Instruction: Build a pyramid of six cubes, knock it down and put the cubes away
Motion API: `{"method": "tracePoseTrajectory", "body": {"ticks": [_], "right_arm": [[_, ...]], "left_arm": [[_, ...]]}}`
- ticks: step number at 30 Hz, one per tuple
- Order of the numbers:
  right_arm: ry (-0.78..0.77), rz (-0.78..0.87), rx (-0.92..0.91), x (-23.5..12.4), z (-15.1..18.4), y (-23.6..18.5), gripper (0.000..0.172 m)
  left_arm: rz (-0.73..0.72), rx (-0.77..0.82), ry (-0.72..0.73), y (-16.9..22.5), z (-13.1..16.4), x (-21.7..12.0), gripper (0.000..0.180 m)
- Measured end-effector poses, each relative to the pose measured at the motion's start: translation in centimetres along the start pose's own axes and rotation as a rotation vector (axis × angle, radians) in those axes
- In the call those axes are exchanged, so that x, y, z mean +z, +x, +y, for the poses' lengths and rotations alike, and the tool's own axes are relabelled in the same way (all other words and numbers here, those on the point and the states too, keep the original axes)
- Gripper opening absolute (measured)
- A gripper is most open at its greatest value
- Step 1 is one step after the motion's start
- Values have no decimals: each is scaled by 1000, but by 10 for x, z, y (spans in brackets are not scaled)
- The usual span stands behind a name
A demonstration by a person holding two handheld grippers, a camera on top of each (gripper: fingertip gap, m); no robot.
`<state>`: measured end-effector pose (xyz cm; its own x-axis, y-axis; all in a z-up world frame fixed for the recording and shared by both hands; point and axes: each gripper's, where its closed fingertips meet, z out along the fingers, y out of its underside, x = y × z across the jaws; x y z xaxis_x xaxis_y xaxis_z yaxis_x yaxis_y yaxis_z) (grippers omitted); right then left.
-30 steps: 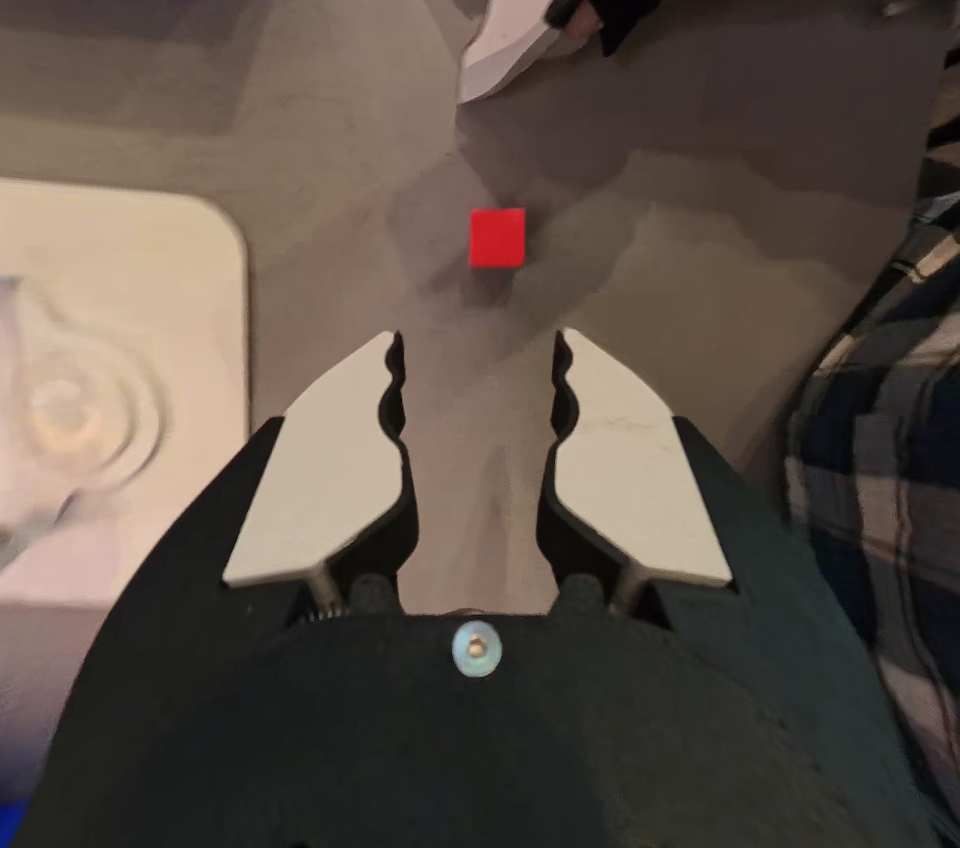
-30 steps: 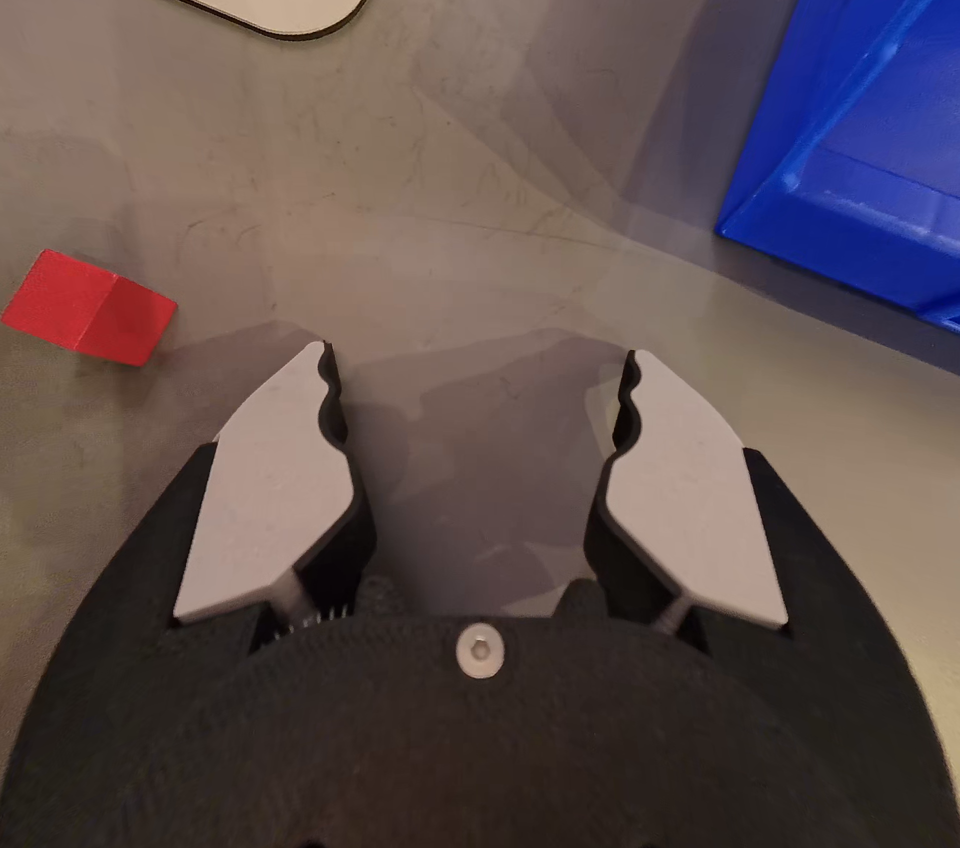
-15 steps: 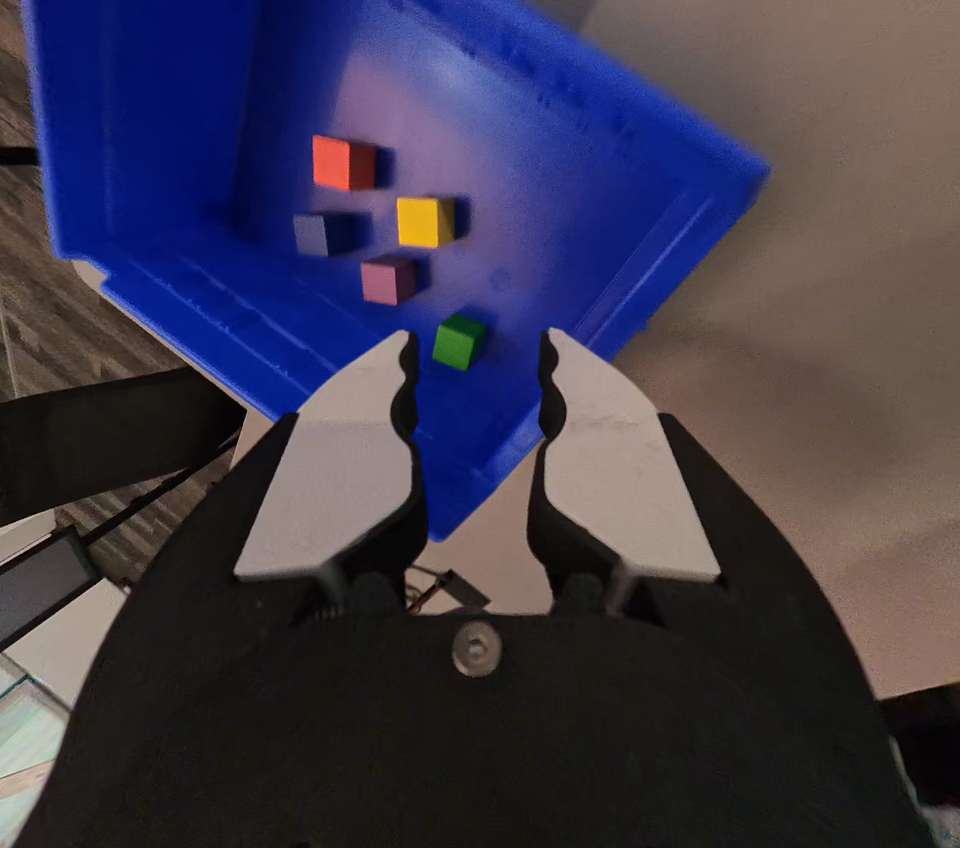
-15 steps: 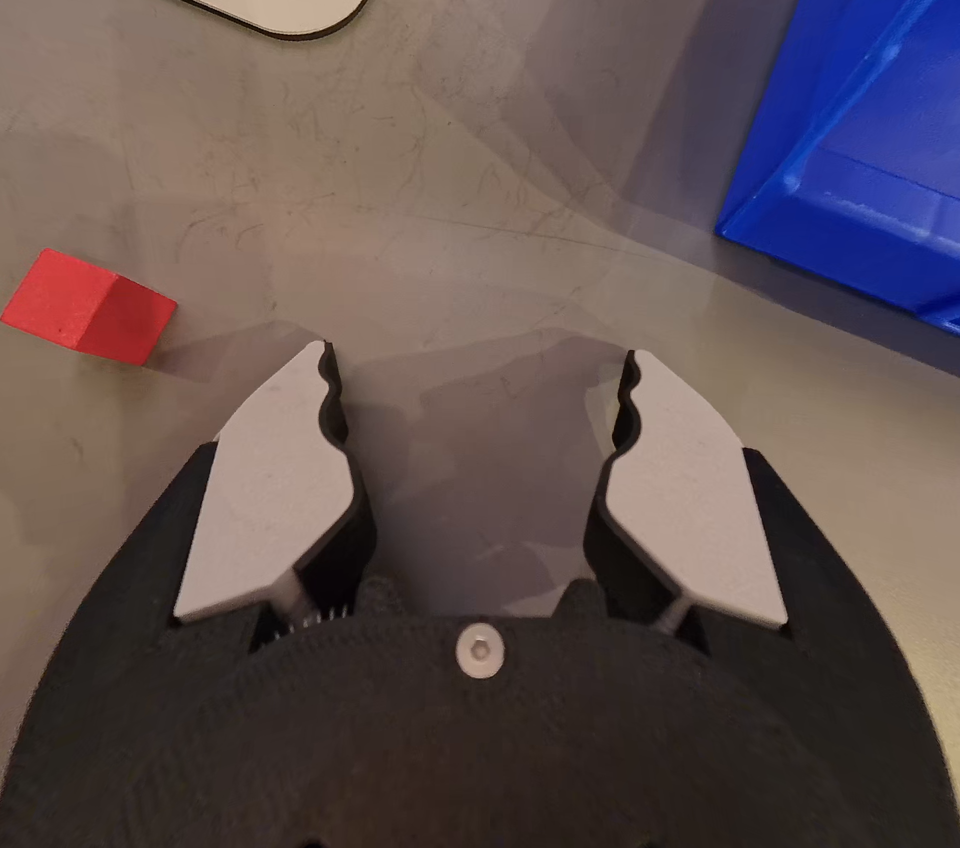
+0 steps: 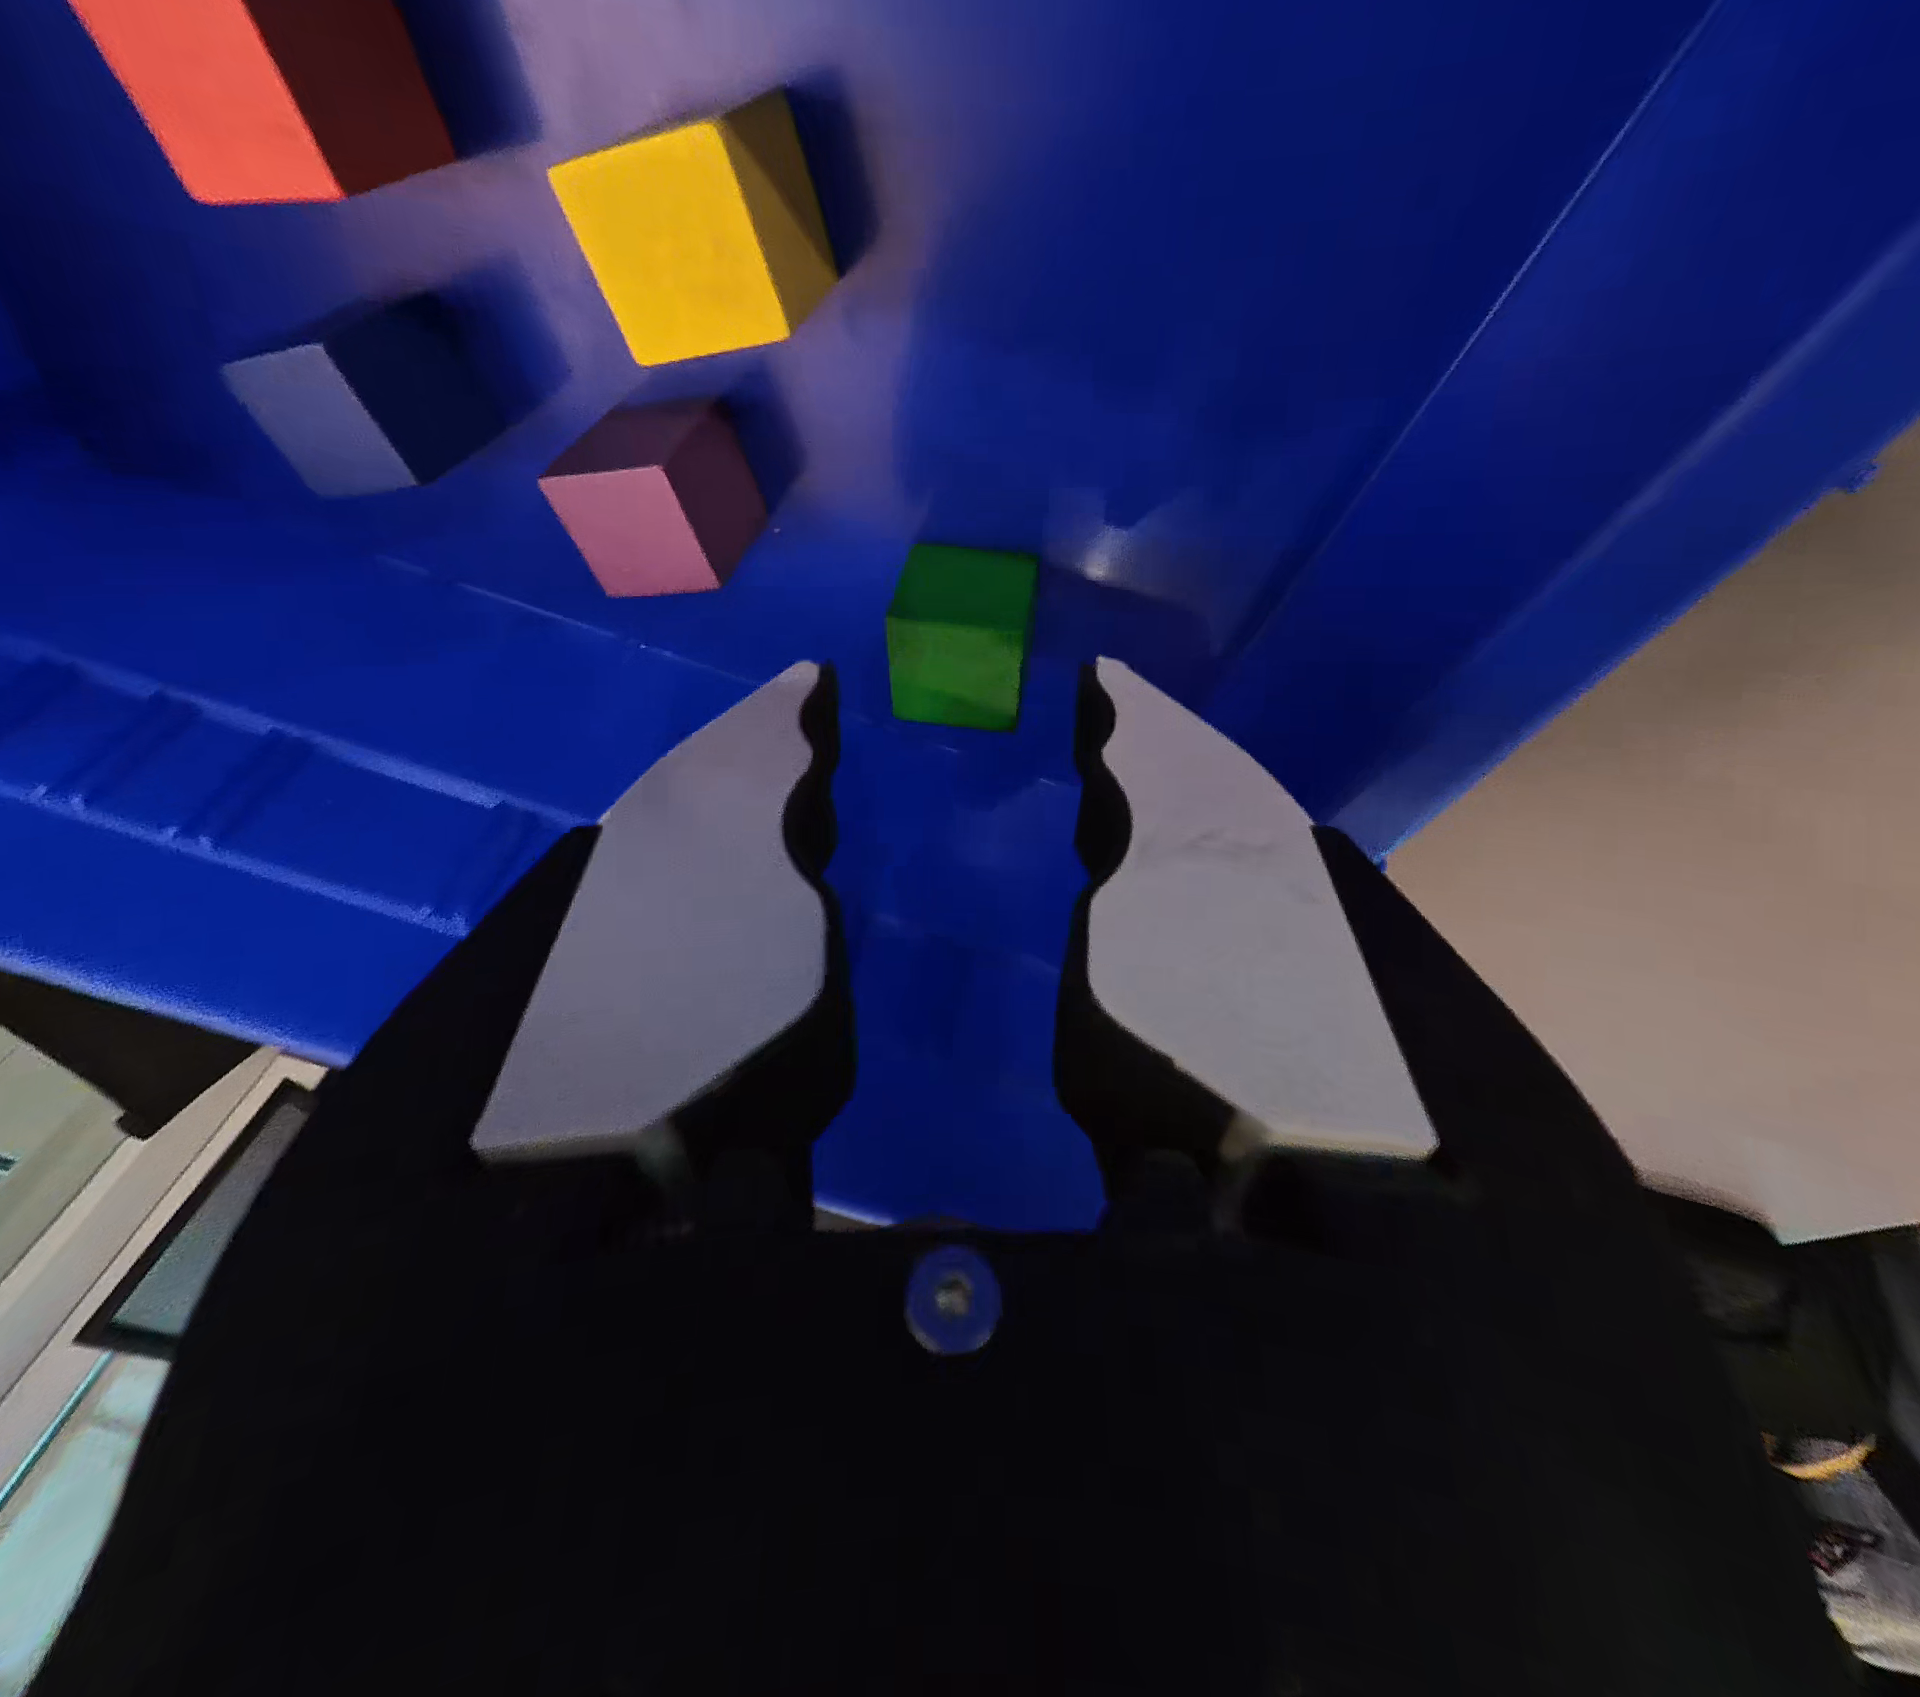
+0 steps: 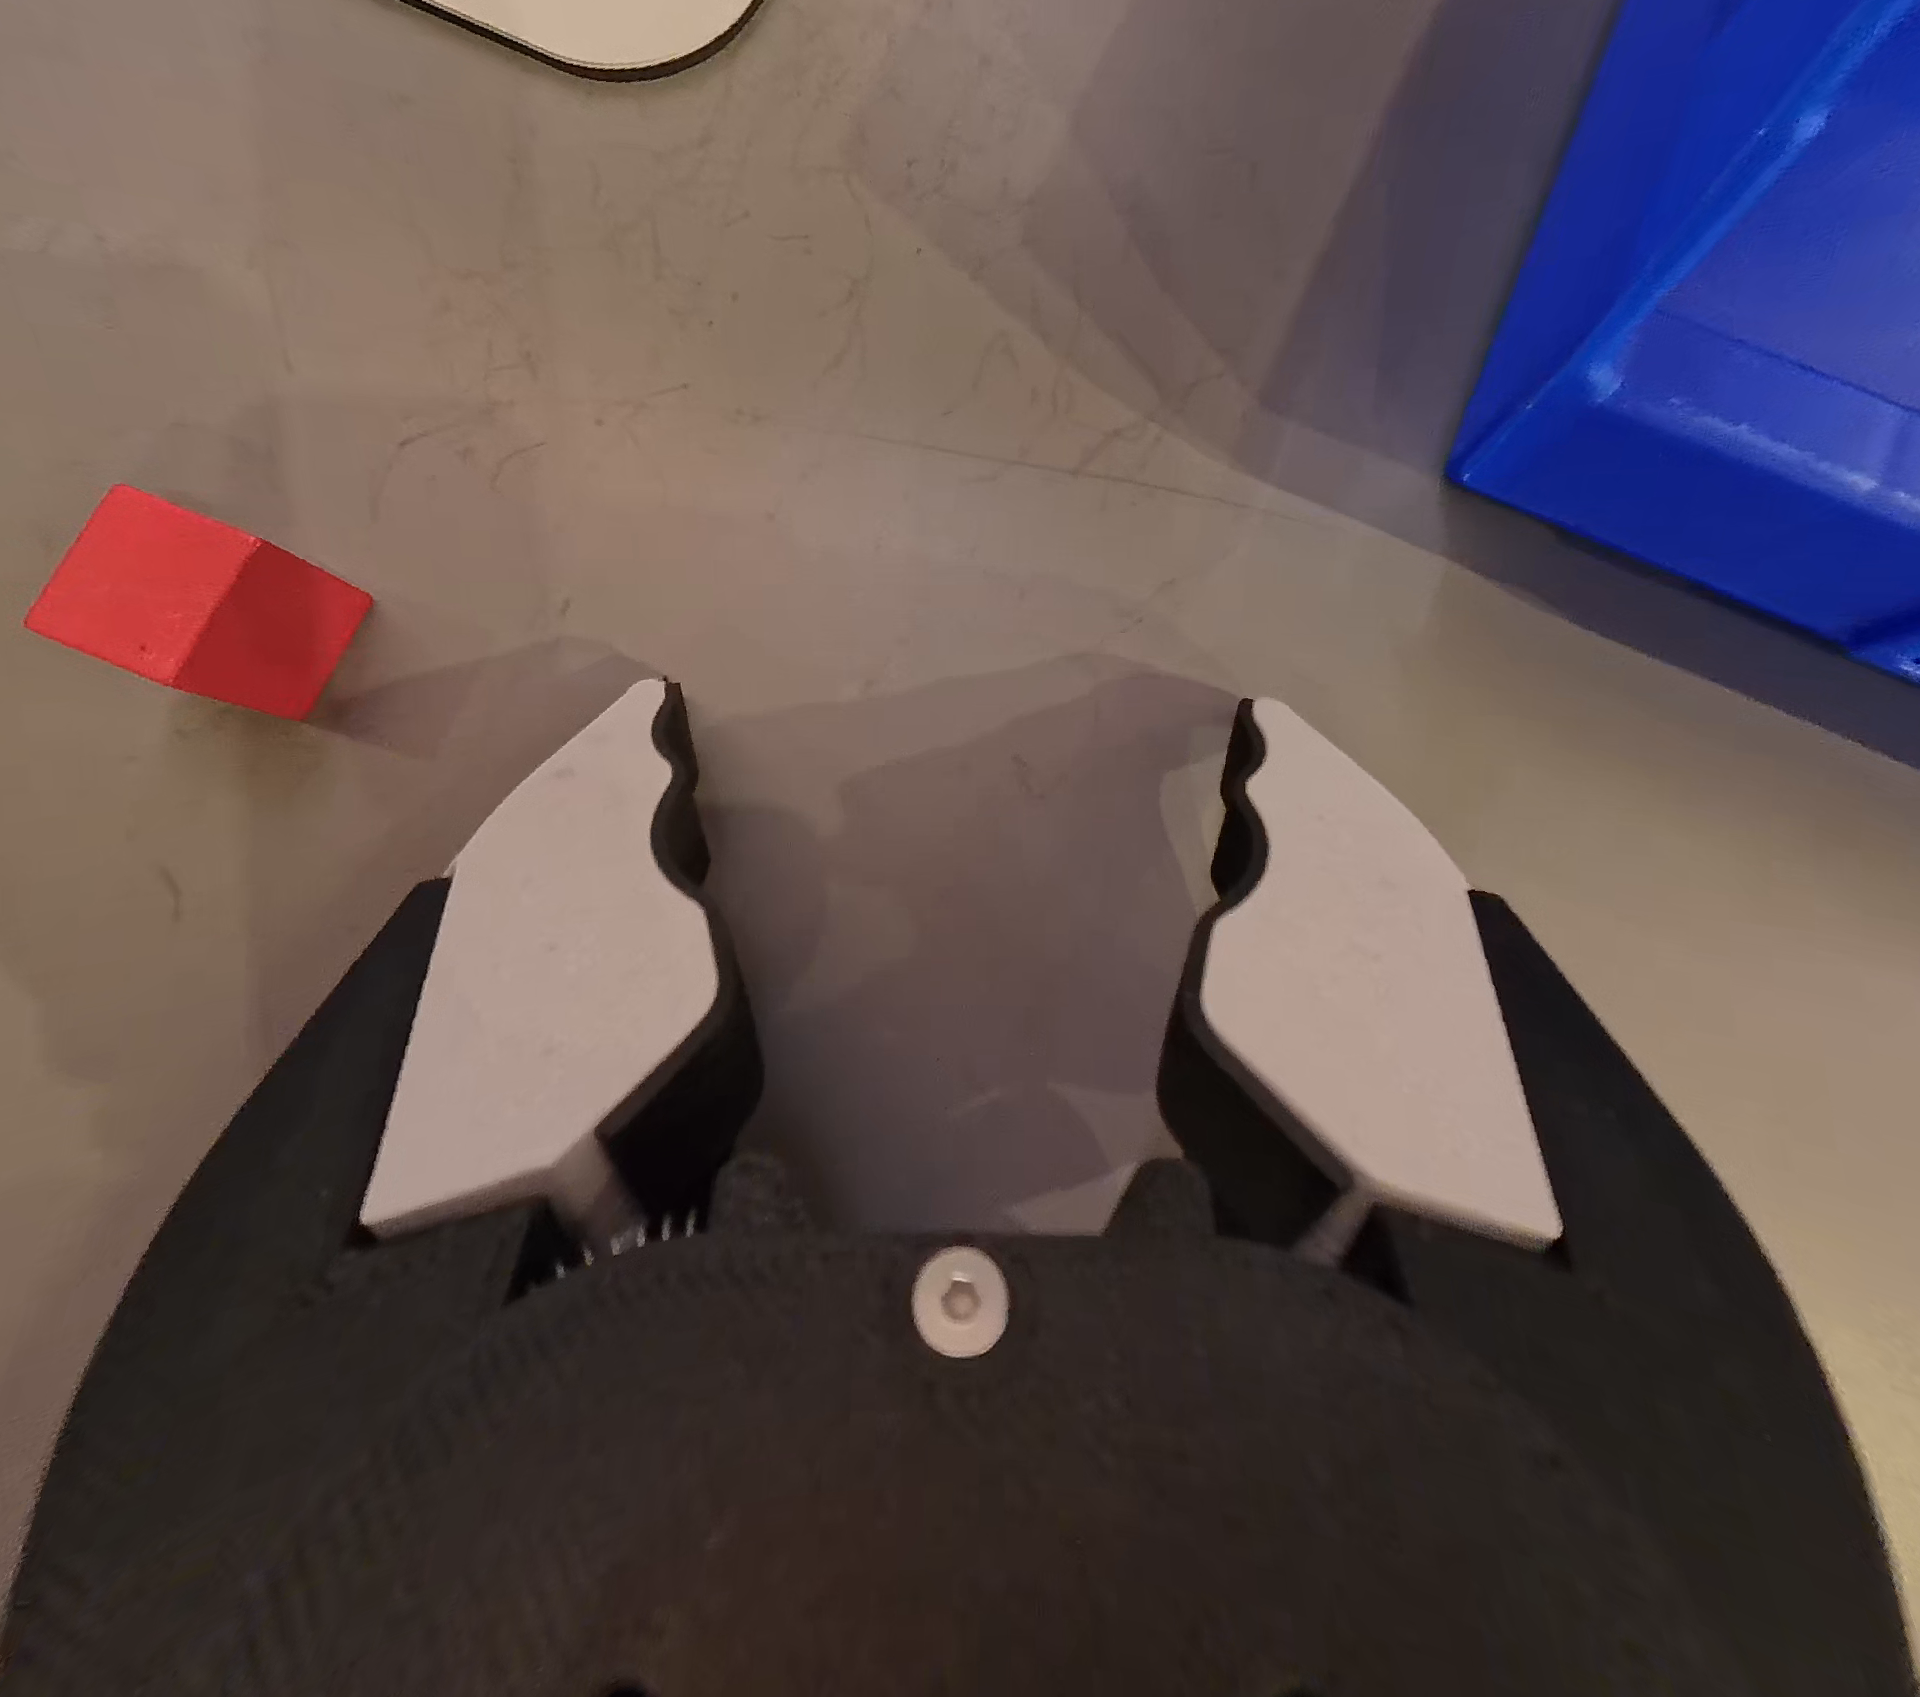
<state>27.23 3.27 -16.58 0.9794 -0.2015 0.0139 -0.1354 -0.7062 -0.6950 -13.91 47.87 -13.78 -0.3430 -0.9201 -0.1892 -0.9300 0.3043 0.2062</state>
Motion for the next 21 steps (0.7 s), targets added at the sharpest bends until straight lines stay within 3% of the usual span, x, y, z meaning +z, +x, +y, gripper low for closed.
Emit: {"method": "tracePoseTrajectory", "body": {"ticks": [7, 12, 17, 21], "right_arm": [[0, 0, 0, 1, 0, 0, 97], [0, 0, 0, 1, 0, 0, 97], [1, -2, -1, 0, 0, 1, 97], [1, -4, -3, 0, 0, 1, 96]], "left_arm": [[60, 15, -92, 4, 11, 21, 31], [67, -17, -27, 5, 5, 16, 28], [-12, -97, 41, 13, 4, -35, 28], [-63, -84, 197, 55, -36, -103, 28]]}}
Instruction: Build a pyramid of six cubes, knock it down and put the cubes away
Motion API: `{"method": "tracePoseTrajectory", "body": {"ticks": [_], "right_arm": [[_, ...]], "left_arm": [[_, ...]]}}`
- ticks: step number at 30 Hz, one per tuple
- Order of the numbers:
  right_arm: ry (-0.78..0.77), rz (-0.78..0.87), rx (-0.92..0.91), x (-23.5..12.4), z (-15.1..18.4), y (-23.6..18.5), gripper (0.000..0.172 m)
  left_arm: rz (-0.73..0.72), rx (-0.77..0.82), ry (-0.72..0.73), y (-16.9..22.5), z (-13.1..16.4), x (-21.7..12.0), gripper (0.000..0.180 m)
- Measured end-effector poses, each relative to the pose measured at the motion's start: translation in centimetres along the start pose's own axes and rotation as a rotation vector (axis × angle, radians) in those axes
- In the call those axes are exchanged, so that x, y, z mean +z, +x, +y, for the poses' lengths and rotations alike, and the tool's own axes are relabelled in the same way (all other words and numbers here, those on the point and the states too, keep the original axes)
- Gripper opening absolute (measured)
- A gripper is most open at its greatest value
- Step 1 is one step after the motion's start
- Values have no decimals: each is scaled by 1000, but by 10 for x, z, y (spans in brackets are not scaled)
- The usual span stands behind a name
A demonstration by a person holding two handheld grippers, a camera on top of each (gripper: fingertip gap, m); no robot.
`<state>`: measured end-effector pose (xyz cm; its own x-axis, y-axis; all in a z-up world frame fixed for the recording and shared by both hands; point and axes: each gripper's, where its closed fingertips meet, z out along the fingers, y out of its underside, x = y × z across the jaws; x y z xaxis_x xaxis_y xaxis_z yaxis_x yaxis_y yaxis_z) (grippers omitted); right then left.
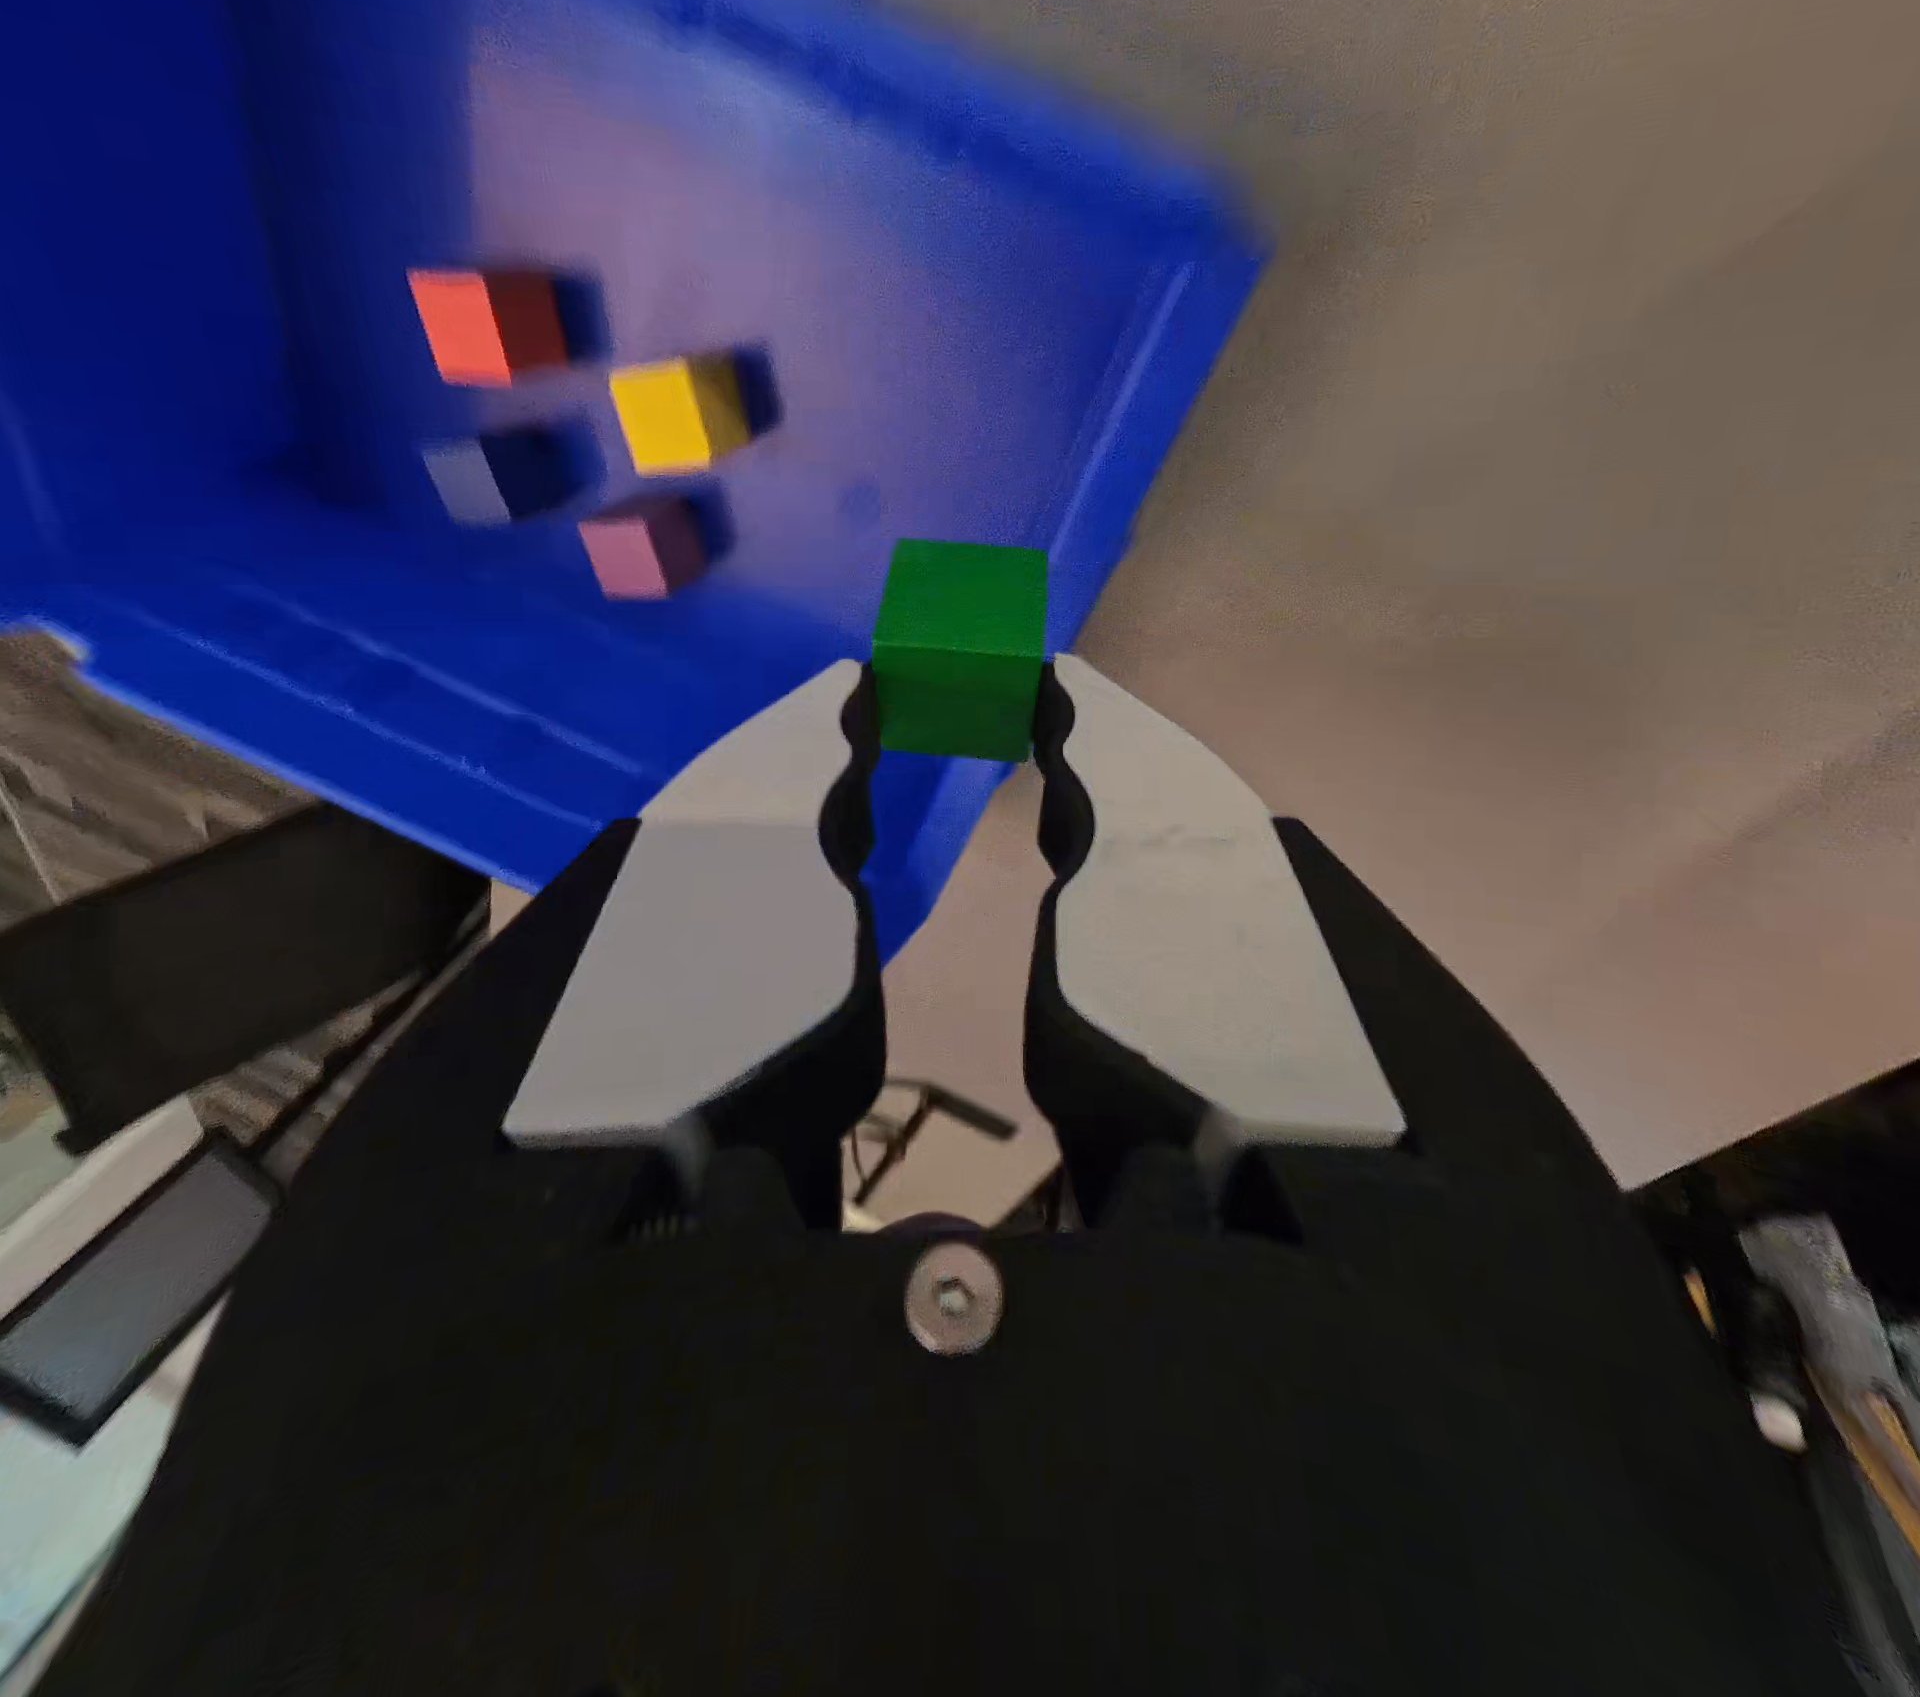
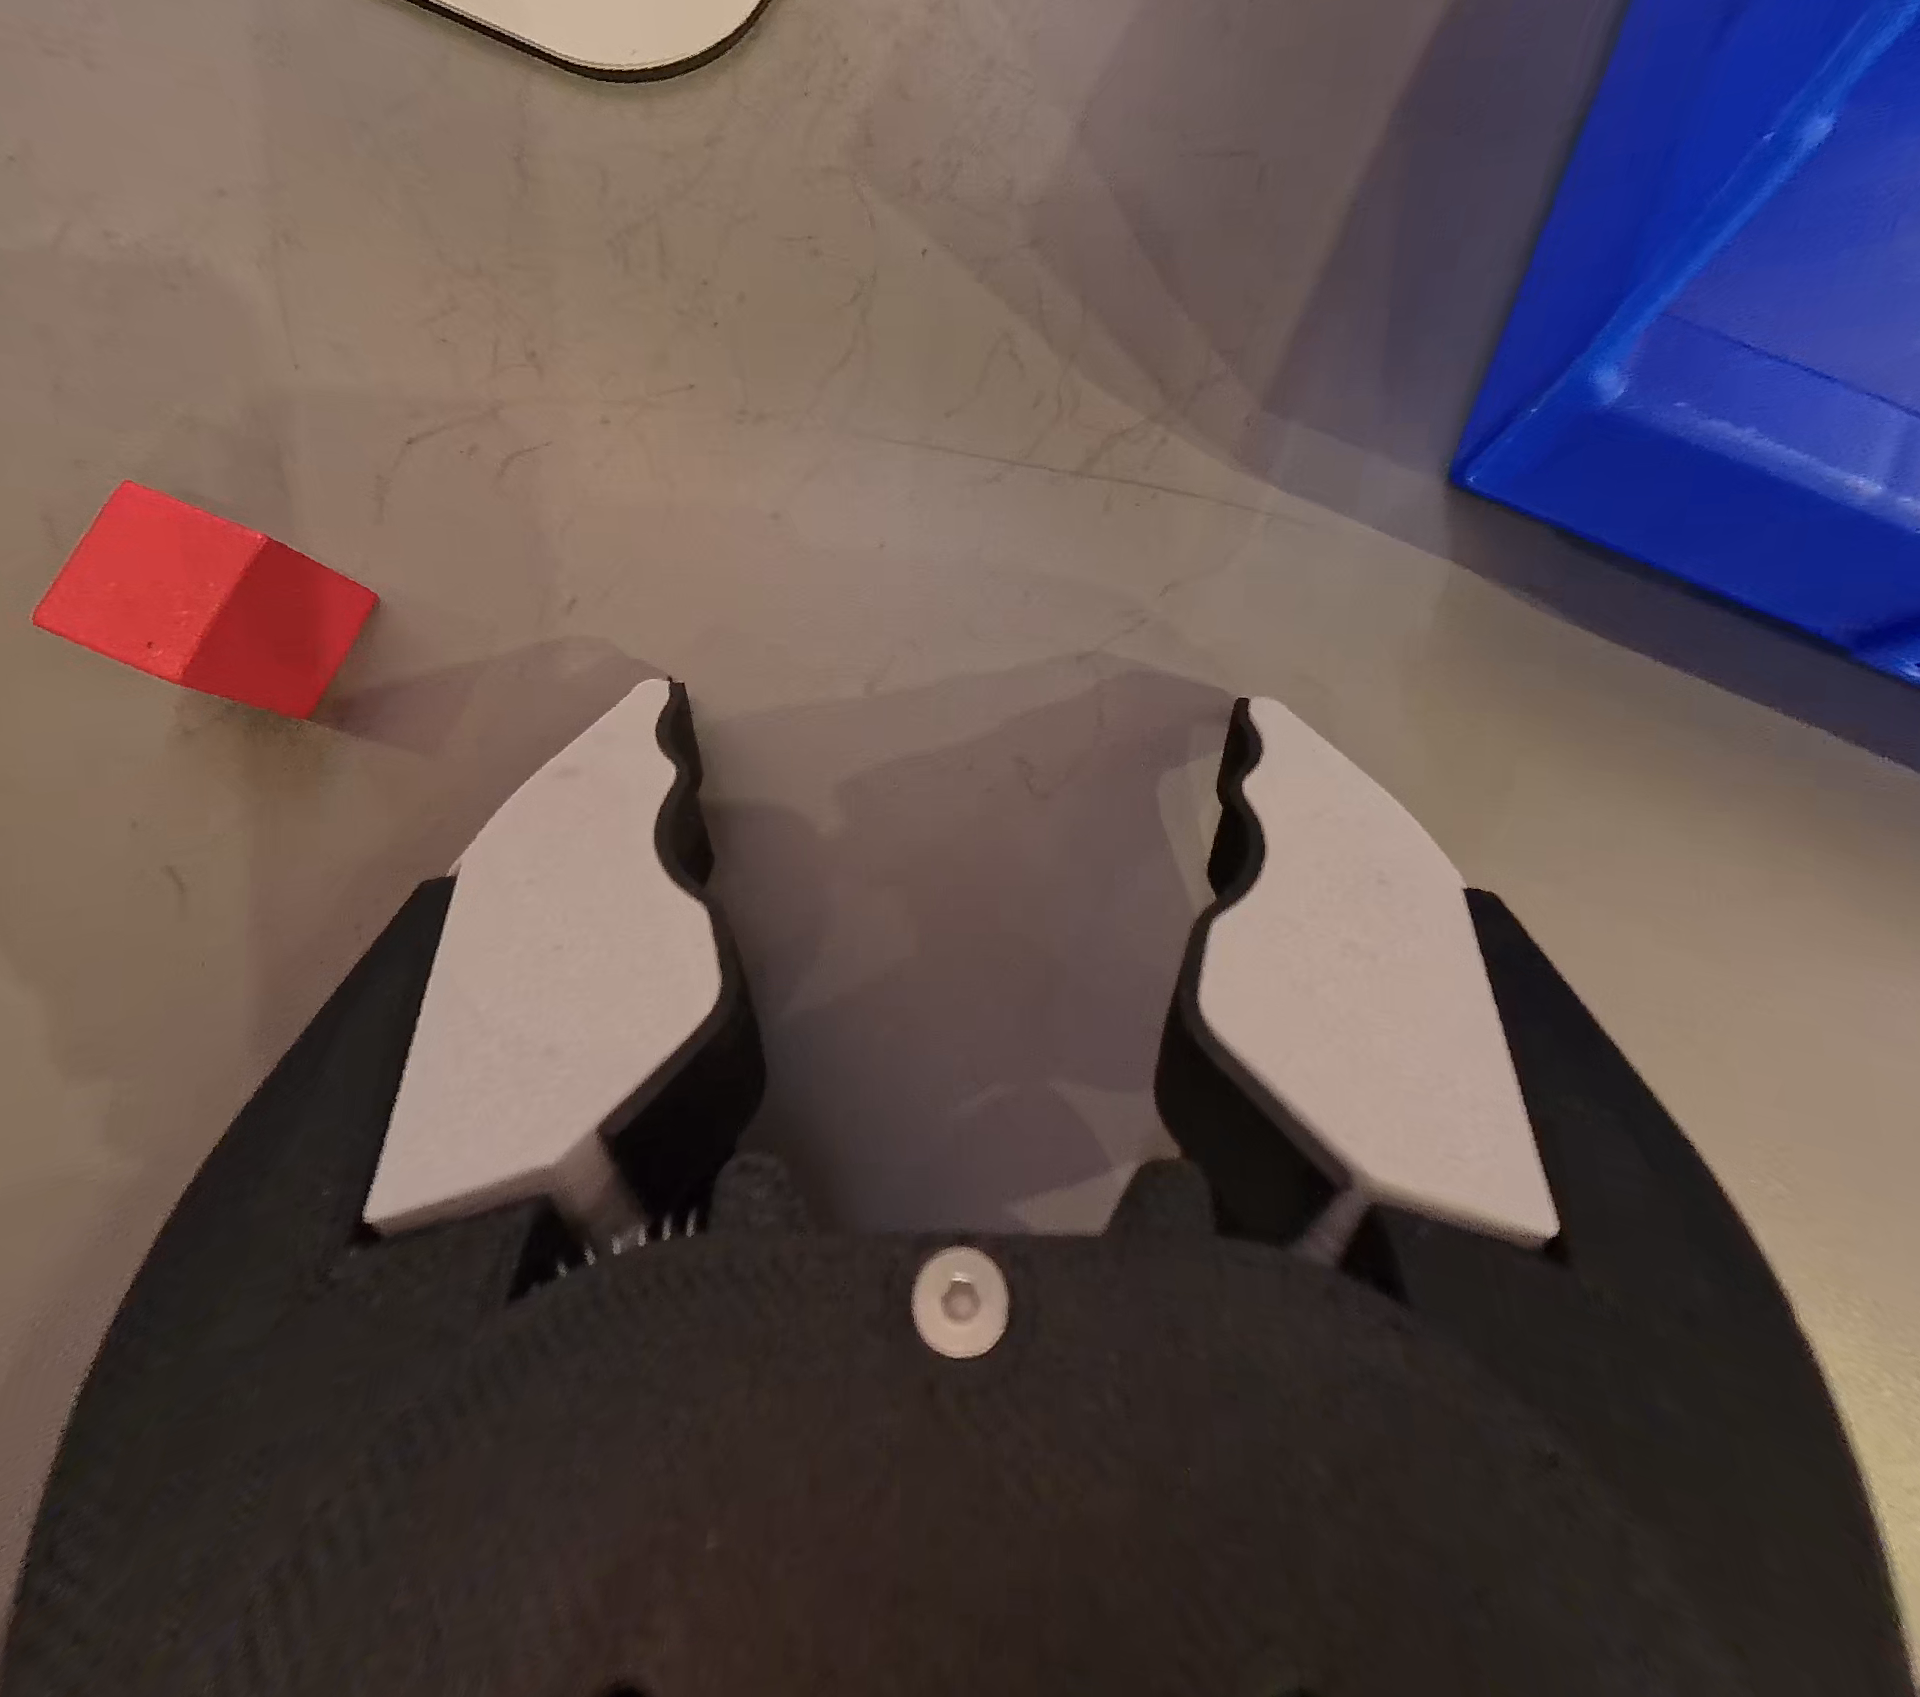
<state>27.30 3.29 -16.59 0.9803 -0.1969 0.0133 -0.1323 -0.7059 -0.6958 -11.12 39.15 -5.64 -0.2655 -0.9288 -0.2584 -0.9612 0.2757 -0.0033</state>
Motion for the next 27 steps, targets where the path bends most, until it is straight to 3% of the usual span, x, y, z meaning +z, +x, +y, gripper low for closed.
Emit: {"method": "tracePoseTrajectory", "body": {"ticks": [3, 6, 13, 20, 27], "right_arm": [[0, -1, -1, 0, 0, 0, 96], [0, -1, -1, 0, 0, 0, 96], [1, -3, -2, -1, 1, 1, 95], [1, -4, -2, -1, 1, 1, 95], [1, -4, -2, -1, 1, 1, 95]], "left_arm": [[8, 18, 175, 44, -61, -36, 27], [67, 49, 335, 91, -121, -48, 28], [299, 71, 614, 189, -233, -18, 28], [400, 66, 699, 233, -295, 10, 28], [398, 112, 657, 250, -309, 39, 27]]}}
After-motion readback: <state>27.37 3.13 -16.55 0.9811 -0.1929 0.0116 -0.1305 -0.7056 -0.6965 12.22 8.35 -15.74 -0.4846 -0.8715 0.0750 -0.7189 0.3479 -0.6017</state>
